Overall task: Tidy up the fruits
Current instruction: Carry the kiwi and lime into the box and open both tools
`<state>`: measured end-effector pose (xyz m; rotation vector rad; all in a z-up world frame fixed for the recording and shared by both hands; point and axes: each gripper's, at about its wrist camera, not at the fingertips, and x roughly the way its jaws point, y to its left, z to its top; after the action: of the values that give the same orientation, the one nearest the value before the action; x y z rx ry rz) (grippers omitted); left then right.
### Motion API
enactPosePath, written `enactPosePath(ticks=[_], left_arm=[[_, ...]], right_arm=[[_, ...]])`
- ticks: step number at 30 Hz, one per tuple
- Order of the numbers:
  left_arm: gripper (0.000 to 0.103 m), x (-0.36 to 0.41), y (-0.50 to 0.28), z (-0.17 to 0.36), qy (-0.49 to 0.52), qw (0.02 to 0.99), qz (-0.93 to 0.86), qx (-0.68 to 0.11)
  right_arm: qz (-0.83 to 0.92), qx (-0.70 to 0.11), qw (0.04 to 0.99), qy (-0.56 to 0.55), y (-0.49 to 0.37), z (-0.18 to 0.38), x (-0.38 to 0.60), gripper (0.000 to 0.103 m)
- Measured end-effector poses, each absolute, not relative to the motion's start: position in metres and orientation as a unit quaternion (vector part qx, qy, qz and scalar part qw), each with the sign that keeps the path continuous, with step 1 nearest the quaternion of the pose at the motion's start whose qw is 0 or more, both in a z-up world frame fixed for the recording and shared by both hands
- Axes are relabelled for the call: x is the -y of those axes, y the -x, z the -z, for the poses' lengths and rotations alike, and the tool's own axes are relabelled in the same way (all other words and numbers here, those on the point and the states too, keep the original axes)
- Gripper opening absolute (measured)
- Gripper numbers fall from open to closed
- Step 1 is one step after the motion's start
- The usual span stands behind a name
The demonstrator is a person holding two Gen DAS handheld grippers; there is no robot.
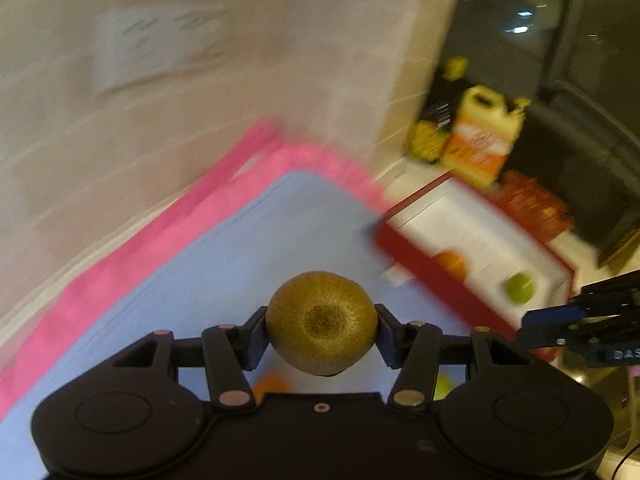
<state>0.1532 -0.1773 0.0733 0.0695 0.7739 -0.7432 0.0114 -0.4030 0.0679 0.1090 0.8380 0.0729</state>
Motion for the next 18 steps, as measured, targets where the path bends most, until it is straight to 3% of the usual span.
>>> enactPosePath(ticks=[7,10,12,14,18], left_arm=[[0.064,0.262,-0.177,-0.087,-0.017,0.842,0.396,-0.366],[0.064,0.272,-0.175,-0.083,-0.022,0.836,0.403,-0.372],[0.064,0.274,-0.175,-0.078,-0.023,0.834,0.401,-0.379],[0.064,0.271,-0.176,-0.072,-0.027,0.834,0.392,-0.387],[0.064,0.264,-0.176,-0.066,-0.048,0.837,0.378,-0.392]], right_arm=[[-0.069,-0.427,0.892,-0.130,0.002,-0.051,0.470,0.032],[-0.091,-0.444,0.884,-0.116,0.002,-0.033,0.451,0.039],[-0.101,-0.456,0.877,-0.109,-0.008,-0.019,0.432,0.055],[-0.107,-0.456,0.880,-0.081,-0.024,-0.006,0.410,0.062],[-0.087,-0.475,0.875,-0.030,-0.055,0.025,0.380,0.061]])
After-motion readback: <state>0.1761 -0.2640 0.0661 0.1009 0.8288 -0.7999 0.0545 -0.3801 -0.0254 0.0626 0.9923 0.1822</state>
